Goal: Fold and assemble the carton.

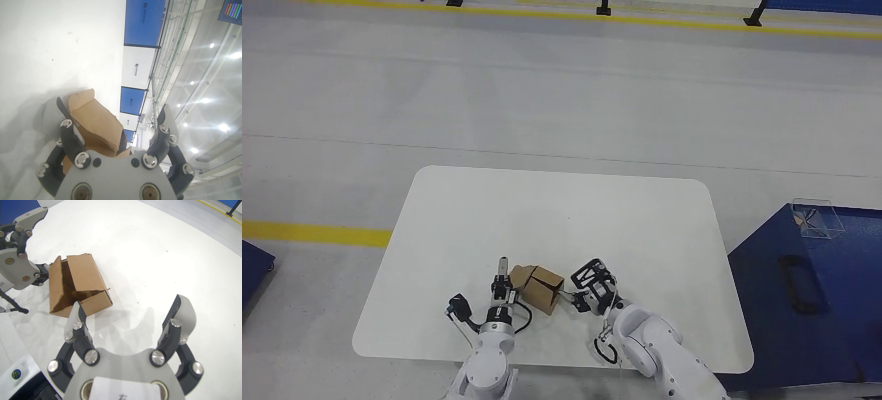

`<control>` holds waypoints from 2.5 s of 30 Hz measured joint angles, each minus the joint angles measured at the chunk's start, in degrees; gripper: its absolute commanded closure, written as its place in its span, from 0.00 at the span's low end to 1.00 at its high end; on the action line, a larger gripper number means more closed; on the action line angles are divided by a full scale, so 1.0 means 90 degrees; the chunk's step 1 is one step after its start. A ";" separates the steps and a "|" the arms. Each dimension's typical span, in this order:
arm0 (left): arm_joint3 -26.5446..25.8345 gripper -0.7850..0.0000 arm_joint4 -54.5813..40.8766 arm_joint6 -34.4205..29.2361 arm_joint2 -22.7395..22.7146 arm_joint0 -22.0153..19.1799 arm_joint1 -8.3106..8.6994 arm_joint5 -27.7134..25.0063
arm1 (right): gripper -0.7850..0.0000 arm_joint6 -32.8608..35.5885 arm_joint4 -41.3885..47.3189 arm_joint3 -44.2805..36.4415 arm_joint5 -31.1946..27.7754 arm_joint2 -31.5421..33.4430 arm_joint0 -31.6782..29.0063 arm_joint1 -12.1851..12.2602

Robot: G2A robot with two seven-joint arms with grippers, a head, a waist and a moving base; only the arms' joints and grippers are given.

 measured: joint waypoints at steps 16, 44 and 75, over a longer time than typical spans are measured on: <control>0.0069 0.00 -0.0219 -0.0134 -0.0165 -0.0035 0.0033 -0.0587 | 0.00 -0.0391 0.0620 -0.0310 0.0060 0.0266 -0.0012 -0.0044; 0.0112 0.00 -0.0639 -0.0779 -0.0256 0.0042 0.0091 -0.2530 | 0.00 -0.0508 0.0275 0.1260 0.0524 -0.0774 0.1015 -0.0460; -0.0630 0.00 0.0658 -0.0305 0.0492 0.0684 0.0068 -0.2946 | 0.00 0.0591 0.0337 0.0126 0.0061 0.0776 0.0046 -0.0139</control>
